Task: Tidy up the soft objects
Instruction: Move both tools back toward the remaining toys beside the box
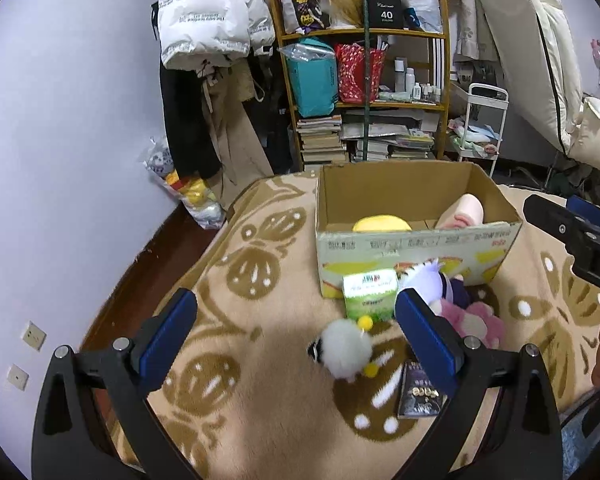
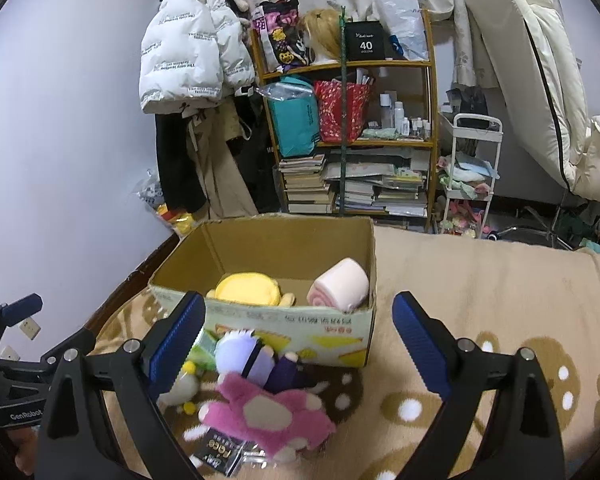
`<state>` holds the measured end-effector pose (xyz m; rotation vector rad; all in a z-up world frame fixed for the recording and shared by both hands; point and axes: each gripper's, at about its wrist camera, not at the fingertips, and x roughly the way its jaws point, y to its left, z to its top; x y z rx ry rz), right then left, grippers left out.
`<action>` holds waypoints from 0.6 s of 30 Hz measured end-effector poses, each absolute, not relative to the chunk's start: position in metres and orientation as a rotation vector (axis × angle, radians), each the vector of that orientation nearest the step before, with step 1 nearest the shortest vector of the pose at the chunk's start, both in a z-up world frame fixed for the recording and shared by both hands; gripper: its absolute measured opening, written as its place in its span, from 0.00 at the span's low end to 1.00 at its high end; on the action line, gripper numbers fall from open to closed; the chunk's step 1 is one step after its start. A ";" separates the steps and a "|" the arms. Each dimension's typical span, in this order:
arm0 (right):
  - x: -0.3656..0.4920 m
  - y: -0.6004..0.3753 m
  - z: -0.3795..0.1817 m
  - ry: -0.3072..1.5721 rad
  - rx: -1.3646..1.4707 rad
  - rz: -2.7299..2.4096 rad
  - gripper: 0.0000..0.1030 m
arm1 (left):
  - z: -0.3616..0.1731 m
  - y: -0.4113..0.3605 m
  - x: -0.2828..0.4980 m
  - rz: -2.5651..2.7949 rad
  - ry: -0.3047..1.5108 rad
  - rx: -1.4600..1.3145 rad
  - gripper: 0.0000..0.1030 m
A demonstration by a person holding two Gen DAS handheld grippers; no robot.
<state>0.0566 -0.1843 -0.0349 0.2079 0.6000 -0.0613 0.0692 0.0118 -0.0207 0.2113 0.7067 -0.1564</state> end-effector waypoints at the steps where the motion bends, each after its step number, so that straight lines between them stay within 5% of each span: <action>1: 0.055 -0.184 -0.035 0.604 0.211 -0.057 0.96 | -0.022 0.013 0.067 -0.159 0.714 0.205 0.95; 18: 0.049 -0.172 -0.046 0.685 0.205 -0.038 0.96 | -0.040 0.016 0.068 -0.146 0.790 0.213 0.95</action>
